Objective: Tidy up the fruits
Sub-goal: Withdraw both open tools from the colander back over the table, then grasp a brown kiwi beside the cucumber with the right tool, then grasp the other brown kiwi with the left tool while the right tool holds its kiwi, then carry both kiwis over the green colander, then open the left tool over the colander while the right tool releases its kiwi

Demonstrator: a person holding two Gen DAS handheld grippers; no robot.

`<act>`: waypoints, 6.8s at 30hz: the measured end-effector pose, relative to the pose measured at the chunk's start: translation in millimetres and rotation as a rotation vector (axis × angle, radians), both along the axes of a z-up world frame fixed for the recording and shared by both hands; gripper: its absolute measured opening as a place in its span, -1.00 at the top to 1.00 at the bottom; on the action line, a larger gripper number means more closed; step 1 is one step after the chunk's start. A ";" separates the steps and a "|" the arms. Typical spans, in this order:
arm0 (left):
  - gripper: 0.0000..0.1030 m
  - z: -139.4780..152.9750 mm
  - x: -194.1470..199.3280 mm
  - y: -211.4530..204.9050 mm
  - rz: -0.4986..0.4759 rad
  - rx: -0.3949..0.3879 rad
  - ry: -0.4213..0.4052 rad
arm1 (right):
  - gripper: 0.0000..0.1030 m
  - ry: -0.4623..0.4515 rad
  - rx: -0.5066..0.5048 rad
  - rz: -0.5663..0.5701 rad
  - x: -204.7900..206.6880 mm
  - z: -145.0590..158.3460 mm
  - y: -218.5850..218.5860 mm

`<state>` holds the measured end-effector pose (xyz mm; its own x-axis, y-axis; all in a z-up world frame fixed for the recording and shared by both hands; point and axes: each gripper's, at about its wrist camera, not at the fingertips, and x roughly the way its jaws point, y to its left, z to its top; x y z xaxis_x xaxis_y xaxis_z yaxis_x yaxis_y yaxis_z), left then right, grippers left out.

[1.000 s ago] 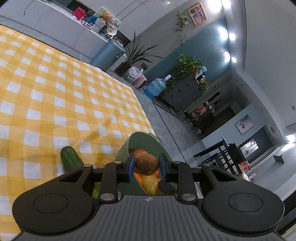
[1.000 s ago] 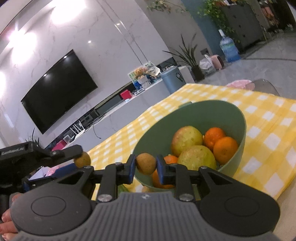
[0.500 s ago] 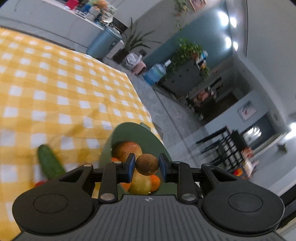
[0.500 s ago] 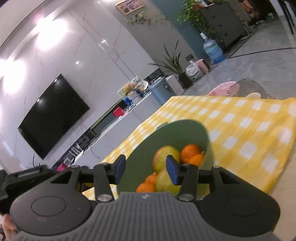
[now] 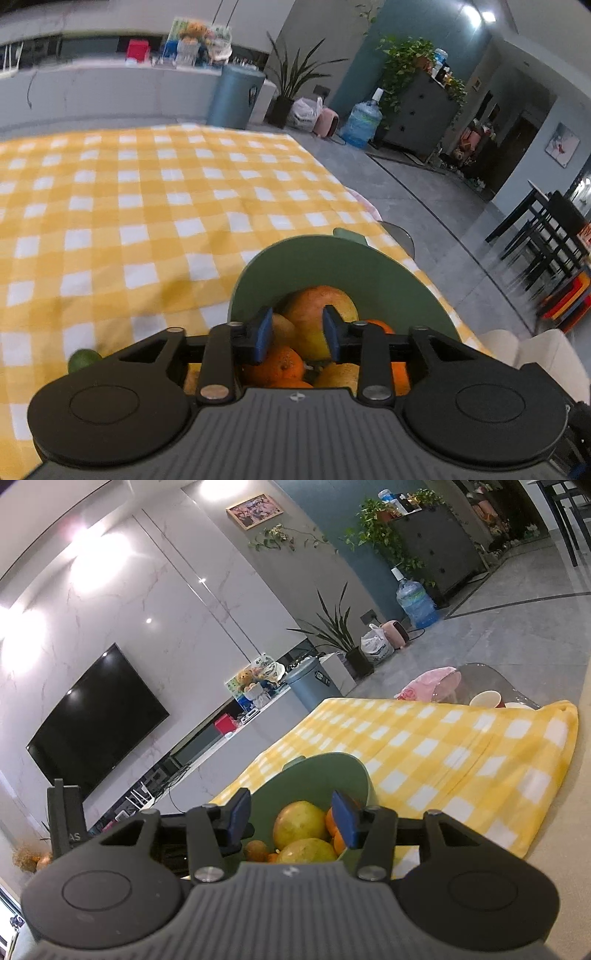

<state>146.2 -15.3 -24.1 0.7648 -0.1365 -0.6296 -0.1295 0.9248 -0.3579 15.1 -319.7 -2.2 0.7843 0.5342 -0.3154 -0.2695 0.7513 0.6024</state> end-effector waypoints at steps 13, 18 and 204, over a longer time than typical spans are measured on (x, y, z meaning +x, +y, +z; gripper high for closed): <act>-0.36 32.6 -41.2 5.1 0.012 0.030 -0.027 | 0.07 0.019 -0.070 0.046 1.7 9.8 15.6; -0.43 47.8 -56.9 13.6 0.042 0.014 -0.019 | 0.06 0.055 -0.174 0.057 -1.1 17.5 26.8; 0.43 11.4 -57.6 10.6 -0.152 -0.191 -0.136 | 0.44 0.158 -0.157 0.093 16.9 16.4 25.8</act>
